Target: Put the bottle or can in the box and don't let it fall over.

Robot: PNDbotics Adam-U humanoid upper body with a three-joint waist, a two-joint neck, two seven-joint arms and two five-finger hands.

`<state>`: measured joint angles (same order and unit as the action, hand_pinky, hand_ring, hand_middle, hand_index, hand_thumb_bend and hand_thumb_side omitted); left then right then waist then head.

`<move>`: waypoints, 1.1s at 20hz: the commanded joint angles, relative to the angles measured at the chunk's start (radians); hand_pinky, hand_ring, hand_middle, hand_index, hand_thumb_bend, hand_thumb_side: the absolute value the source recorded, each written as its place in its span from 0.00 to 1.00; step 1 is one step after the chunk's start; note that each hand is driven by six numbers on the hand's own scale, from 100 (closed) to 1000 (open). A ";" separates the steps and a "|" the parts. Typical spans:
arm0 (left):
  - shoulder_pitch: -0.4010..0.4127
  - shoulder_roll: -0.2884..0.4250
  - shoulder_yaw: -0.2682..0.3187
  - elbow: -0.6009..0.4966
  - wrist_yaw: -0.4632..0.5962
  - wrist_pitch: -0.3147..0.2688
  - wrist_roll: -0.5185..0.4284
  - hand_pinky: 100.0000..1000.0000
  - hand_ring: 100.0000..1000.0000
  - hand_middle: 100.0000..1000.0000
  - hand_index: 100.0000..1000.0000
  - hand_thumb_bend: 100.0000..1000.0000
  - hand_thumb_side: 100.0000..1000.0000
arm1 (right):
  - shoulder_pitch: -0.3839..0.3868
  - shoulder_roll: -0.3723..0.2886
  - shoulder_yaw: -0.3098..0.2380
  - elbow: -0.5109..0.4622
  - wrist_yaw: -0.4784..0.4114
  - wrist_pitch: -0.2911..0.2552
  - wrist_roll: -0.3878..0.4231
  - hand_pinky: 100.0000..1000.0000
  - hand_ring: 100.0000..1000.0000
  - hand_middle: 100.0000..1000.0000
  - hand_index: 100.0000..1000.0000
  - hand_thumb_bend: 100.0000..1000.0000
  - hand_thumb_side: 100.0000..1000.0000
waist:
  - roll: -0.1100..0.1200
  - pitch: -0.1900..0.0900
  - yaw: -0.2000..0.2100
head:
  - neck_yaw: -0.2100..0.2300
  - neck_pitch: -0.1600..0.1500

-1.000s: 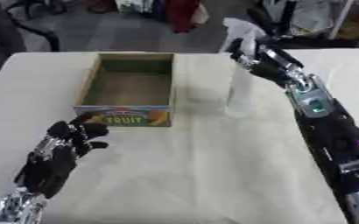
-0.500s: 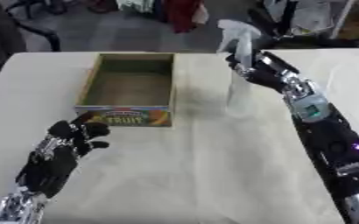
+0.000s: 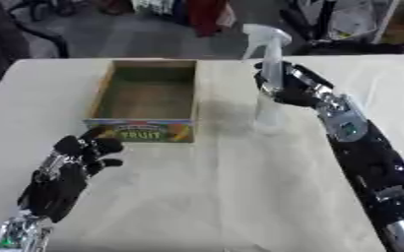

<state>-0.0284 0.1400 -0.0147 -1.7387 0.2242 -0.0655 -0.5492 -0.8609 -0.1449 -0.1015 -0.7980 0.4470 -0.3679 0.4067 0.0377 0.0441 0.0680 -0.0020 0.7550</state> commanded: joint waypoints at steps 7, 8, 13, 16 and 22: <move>-0.018 0.002 0.005 -0.022 0.015 -0.001 0.013 0.77 0.83 0.73 0.99 0.16 0.99 | -0.005 -0.013 -0.010 0.032 0.088 -0.016 -0.052 0.53 0.44 0.33 0.47 0.00 0.22 | 0.004 -0.009 0.004 | -0.004 0.003; -0.019 0.002 0.005 -0.022 0.016 -0.001 0.014 0.77 0.83 0.73 0.99 0.16 0.99 | -0.004 -0.013 -0.012 0.037 0.095 -0.018 -0.060 0.51 0.42 0.31 0.45 0.00 0.22 | 0.005 -0.008 0.005 | -0.005 0.003; -0.022 0.000 0.005 -0.023 0.018 -0.001 0.015 0.77 0.83 0.73 0.99 0.16 0.99 | 0.004 -0.015 -0.018 0.064 0.126 -0.018 -0.100 0.46 0.40 0.27 0.41 0.00 0.19 | 0.008 -0.006 0.008 | -0.007 0.002; -0.026 -0.002 0.005 -0.024 0.020 -0.001 0.016 0.77 0.83 0.73 0.99 0.16 0.98 | 0.011 -0.017 -0.021 0.088 0.150 -0.015 -0.120 0.44 0.39 0.25 0.37 0.00 0.22 | 0.011 -0.005 0.013 | -0.009 -0.002; -0.028 -0.003 0.007 -0.024 0.023 0.000 0.018 0.77 0.83 0.73 0.99 0.16 0.98 | 0.019 -0.017 -0.036 0.102 0.151 -0.023 -0.179 0.28 0.24 0.10 0.18 0.00 0.33 | 0.011 -0.004 0.015 | -0.008 -0.004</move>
<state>-0.0445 0.1314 -0.0144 -1.7389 0.2452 -0.0645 -0.5345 -0.8537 -0.1454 -0.1360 -0.7261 0.5806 -0.3944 0.2360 0.0472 0.0441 0.0825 -0.0101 0.7547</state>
